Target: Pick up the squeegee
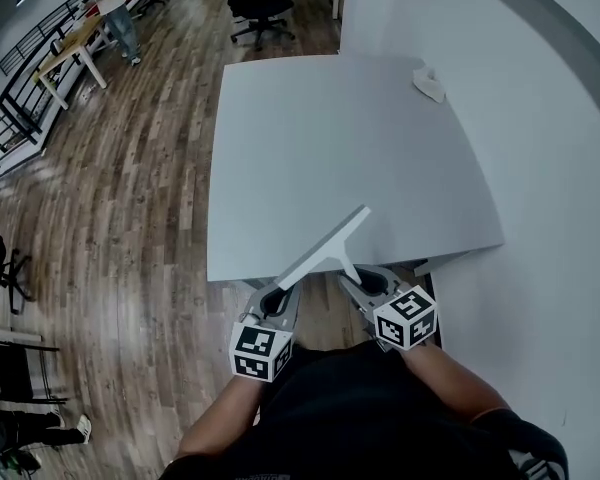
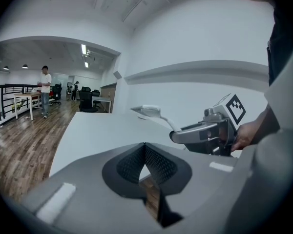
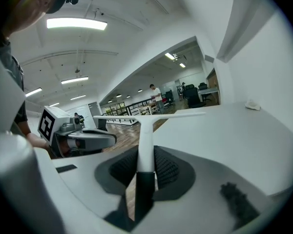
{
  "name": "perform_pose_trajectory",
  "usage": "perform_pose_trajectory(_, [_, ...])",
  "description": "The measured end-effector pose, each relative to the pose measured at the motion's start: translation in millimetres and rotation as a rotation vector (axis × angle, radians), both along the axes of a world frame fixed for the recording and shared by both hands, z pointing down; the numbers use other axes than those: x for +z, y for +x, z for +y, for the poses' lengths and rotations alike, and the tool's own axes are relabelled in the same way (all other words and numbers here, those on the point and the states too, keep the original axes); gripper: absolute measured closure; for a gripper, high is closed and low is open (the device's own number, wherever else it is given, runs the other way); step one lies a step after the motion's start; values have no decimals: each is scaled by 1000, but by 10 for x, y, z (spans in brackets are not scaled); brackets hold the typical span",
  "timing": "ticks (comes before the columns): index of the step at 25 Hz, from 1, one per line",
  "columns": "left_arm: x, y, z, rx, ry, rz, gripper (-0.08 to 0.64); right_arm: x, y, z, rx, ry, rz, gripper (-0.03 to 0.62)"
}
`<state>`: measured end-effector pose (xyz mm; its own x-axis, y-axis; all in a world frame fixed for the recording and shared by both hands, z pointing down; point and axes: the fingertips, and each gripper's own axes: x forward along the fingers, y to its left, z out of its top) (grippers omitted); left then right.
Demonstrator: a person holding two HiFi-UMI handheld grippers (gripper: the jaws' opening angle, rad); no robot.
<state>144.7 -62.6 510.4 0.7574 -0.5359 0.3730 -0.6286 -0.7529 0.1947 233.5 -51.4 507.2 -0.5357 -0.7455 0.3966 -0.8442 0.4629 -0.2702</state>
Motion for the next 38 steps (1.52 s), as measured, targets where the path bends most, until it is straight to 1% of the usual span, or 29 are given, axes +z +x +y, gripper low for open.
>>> perform_pose_trajectory(5, [-8, 197, 557, -12, -8, -15, 552, 5, 180, 490, -9, -1, -29, 503])
perform_pose_trajectory(8, [51, 202, 965, -12, -11, -31, 552, 70, 184, 854, -10, -5, -49, 503])
perform_pose_trajectory(10, [95, 149, 1129, -17, -4, -46, 554, 132, 147, 1028, -12, -9, -63, 503])
perform_pose_trajectory(13, [65, 51, 1172, -38, 3, -67, 552, 158, 102, 1123, -19, -14, -81, 503])
perform_pose_trajectory(18, [-71, 82, 1201, -35, -8, -95, 552, 116, 122, 1135, -15, -24, -115, 503])
perform_pose_trajectory(23, [-106, 98, 1197, -2, -7, -101, 552, 64, 71, 1136, -3, -11, -129, 503])
perform_pose_trajectory(27, [-180, 93, 1172, 49, 10, -97, 554, 11, 43, 1133, 40, -2, -126, 503])
perform_pose_trajectory(30, [-254, -97, 1146, 80, 17, -103, 552, -74, -119, 1100, 76, 4, -121, 503])
perform_pose_trajectory(34, [-98, -709, 1030, 95, 1, -100, 554, -19, -686, 980, 98, 16, -93, 503])
perform_pose_trajectory(38, [-149, -1028, 979, 116, 12, -89, 554, -58, -1001, 930, 120, 18, -85, 503])
